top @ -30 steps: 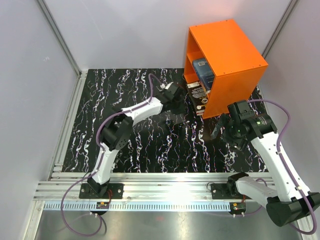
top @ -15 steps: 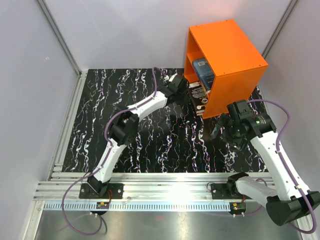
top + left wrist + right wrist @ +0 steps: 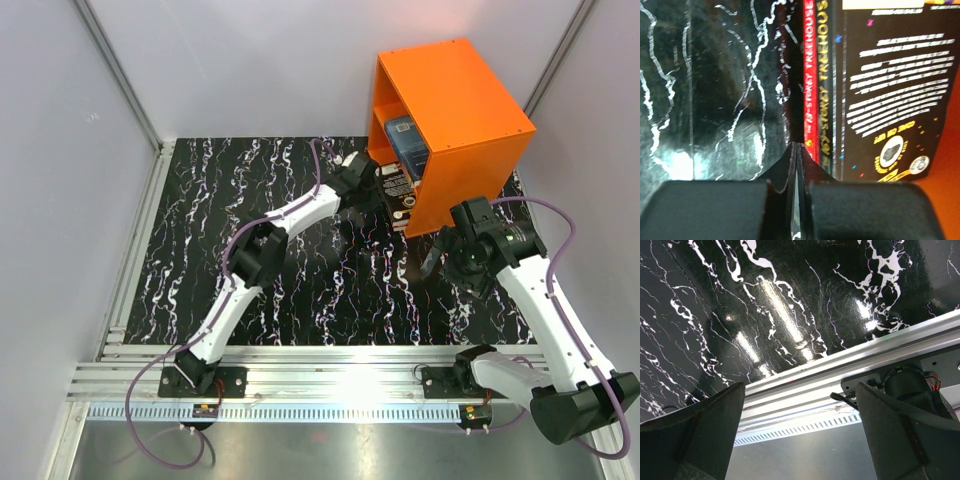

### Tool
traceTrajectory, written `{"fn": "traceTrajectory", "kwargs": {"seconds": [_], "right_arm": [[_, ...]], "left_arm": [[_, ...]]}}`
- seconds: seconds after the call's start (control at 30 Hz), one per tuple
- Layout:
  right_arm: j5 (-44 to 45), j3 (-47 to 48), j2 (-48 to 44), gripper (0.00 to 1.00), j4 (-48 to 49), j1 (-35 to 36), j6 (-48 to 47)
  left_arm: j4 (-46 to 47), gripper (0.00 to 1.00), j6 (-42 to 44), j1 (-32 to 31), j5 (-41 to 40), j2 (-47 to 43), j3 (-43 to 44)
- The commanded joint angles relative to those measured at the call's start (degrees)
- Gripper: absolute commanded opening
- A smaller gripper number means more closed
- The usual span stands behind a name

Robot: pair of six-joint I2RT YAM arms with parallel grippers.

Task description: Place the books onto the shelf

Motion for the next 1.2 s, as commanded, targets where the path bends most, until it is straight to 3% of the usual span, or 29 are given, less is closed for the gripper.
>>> {"fn": "traceTrajectory", "kwargs": {"seconds": [0.0, 0.33, 0.57, 0.63, 0.67, 0.77, 0.97, 1.03, 1.07, 1.1, 1.13, 1.17], "right_arm": [[2.3, 2.2, 0.5, 1.0, -8.0, 0.3, -0.2], [2.4, 2.5, 2.1, 1.0, -6.8, 0.3, -0.8], [2.0, 2.3, 2.9, 1.0, -6.2, 0.3, -1.3], [1.8, 2.2, 2.8, 1.0, -5.9, 0.3, -1.4], [1.8, 2.3, 2.8, 1.0, -5.8, 0.3, -1.4], [1.3, 2.7, 2.4, 1.0, -5.2, 0.3, -1.9], [-4.8, 5.7, -2.7, 1.0, 1.4, 0.3, -4.5], [-8.8, 7.8, -4.4, 1.0, 4.6, 0.3, -5.4], [-9.6, 8.6, -6.2, 1.0, 5.4, 0.3, -5.7], [-9.1, 9.2, -7.2, 1.0, 6.2, 0.3, -5.7], [-8.2, 10.7, -8.1, 1.0, 6.7, 0.3, -5.3], [-7.3, 11.4, -9.9, 1.0, 7.2, 0.3, -5.2]], "left_arm": [[3.7, 0.0, -0.3, 0.2, 1.8, 0.6, 4.3], [4.7, 0.0, -0.2, 0.0, 4.0, 3.8, 9.0], [4.4, 0.0, 0.5, 0.1, 4.3, 1.8, 6.3], [4.6, 0.0, 1.6, 0.6, 2.9, -1.4, 3.3], [6.0, 0.0, 1.9, 0.9, 1.4, -3.6, -2.5], [10.8, 0.0, 4.2, 2.7, -1.1, -14.6, -15.3], [9.0, 0.0, 15.0, 5.3, -6.8, -35.8, -33.6], [7.2, 0.16, 17.7, 5.9, -8.2, -43.5, -40.5], [6.6, 0.3, 20.4, 6.1, -8.1, -45.7, -42.5], [5.6, 0.83, 21.3, 6.1, -8.6, -48.5, -46.2], [3.1, 0.99, 21.8, 6.1, -10.8, -53.2, -47.7], [1.9, 0.99, 22.6, 6.2, -11.8, -55.9, -49.1]]}}
